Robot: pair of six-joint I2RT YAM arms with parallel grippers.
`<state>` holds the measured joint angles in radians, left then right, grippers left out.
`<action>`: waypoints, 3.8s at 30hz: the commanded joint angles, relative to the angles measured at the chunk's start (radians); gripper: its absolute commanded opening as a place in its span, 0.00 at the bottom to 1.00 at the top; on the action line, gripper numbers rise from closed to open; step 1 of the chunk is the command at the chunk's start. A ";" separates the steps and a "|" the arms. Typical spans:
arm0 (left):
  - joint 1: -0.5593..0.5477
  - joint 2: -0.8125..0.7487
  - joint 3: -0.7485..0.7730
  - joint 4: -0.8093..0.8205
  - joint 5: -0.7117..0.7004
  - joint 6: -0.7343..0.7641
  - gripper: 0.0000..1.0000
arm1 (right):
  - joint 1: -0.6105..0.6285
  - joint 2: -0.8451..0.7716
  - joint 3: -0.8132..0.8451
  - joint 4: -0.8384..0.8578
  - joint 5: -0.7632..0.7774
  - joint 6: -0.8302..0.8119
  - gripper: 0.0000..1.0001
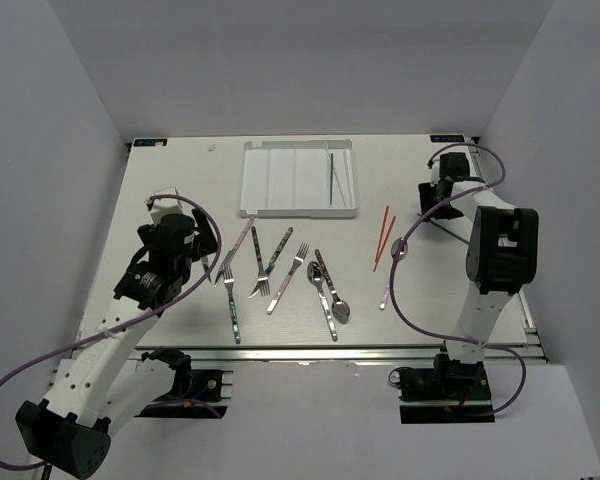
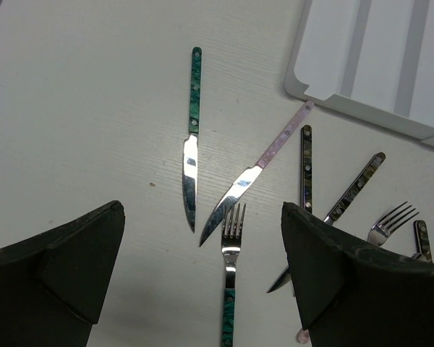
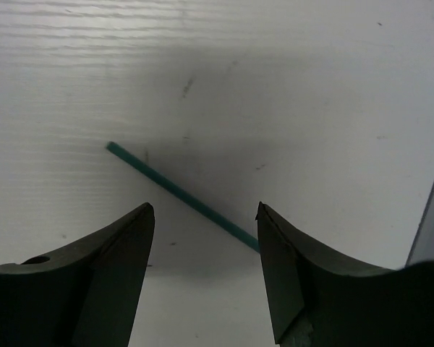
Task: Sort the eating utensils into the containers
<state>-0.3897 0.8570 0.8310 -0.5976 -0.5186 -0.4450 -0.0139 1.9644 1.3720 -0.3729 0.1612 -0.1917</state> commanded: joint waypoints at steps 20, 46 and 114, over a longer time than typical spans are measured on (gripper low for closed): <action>0.003 -0.004 -0.003 0.009 0.008 0.005 0.98 | -0.087 0.163 0.047 -0.126 -0.127 0.058 0.00; 0.003 0.000 0.002 0.001 -0.009 0.003 0.98 | 0.127 -0.138 0.057 0.176 -0.179 0.497 0.00; 0.003 0.007 0.000 0.002 0.000 0.006 0.98 | 0.313 0.106 0.170 0.014 0.219 0.649 0.38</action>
<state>-0.3889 0.8795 0.8310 -0.6018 -0.5320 -0.4450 0.2958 2.0720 1.5055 -0.3492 0.3202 0.4438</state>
